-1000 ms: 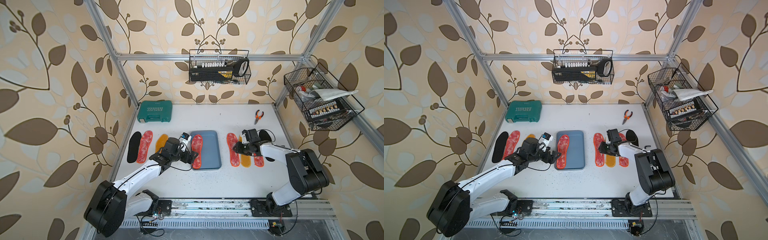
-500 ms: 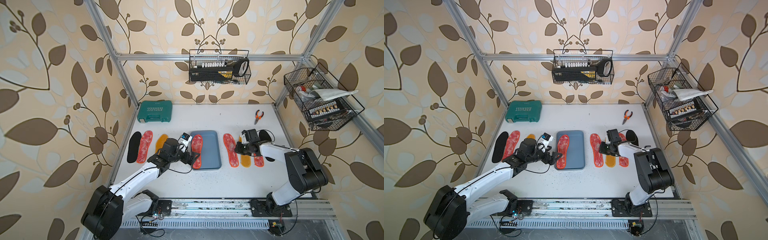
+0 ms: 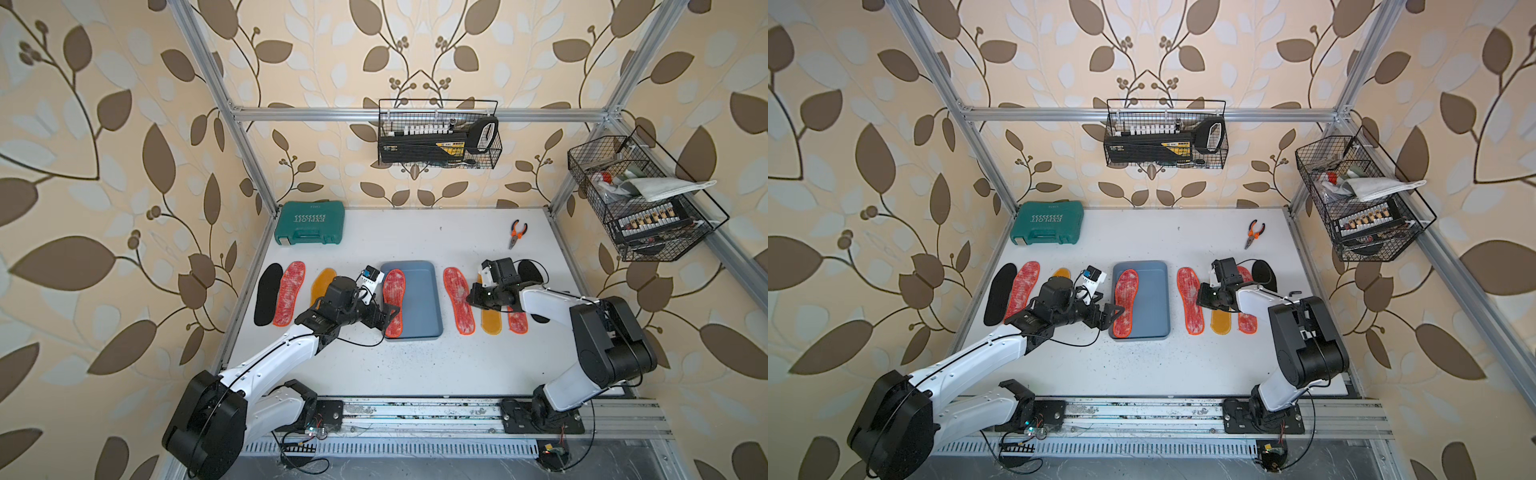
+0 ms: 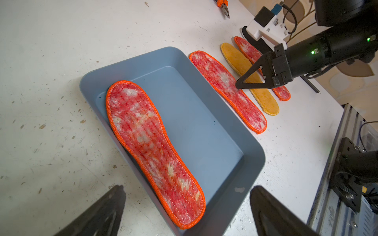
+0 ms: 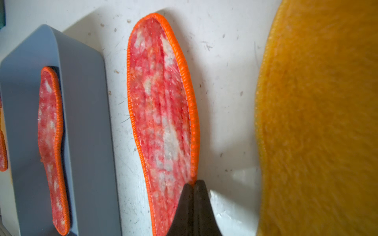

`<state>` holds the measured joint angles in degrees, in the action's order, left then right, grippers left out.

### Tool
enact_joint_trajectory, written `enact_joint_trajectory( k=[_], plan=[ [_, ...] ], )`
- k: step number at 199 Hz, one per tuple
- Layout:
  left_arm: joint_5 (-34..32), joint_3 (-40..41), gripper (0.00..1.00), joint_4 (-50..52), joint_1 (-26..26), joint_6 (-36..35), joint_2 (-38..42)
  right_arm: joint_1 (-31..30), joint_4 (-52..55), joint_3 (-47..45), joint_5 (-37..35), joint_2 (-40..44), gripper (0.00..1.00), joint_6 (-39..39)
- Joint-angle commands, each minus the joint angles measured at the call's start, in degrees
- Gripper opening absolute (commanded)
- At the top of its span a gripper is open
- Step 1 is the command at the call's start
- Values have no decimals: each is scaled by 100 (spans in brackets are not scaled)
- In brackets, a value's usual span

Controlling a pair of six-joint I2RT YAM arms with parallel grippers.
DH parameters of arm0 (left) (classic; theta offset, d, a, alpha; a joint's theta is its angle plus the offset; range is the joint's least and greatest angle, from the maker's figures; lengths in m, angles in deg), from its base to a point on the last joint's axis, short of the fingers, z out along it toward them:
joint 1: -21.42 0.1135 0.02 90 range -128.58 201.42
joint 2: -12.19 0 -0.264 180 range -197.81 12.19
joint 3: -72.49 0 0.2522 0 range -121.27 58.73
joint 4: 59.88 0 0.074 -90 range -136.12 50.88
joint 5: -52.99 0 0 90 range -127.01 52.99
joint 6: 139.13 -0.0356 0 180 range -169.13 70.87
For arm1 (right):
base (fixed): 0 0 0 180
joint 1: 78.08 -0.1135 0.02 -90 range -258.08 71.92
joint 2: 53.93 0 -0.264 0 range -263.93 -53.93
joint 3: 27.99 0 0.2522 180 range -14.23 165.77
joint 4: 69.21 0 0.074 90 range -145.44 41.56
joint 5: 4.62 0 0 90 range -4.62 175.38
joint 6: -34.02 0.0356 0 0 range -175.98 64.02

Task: Put the insoles into the storage box
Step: Pick up the insole from the center of the board, then place the insole in the storage box.

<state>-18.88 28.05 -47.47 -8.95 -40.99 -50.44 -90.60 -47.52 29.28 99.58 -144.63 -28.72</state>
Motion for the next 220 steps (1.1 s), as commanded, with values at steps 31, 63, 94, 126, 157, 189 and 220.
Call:
enact_joint_trajectory(
  k=[31, 63, 94, 126, 157, 189, 220],
  plan=[
    [28, -54, 99, -33, -17, -11, 128, -3, 369, 51, 151, 510, 0, 114],
    [116, -19, 99, -76, -14, -6, 197, -3, 639, 199, 260, 789, 0, 172],
    [67, 65, 99, -119, -22, 11, 393, -5, 884, 392, 481, 1205, 0, 350],
    [-178, 149, 99, -129, -20, 56, 591, -131, 748, 428, 771, 1538, 0, 828],
    [-493, 141, 99, -44, -16, 102, 603, -756, 334, 437, 527, 1526, 0, 1427],
    [-707, 163, 99, -23, -16, 124, 646, -1376, -338, 360, 40, 1221, 0, 2111],
    [-759, 190, 99, -34, -14, 123, 674, -1924, -646, 472, -550, 754, 0, 2458]
  ],
)
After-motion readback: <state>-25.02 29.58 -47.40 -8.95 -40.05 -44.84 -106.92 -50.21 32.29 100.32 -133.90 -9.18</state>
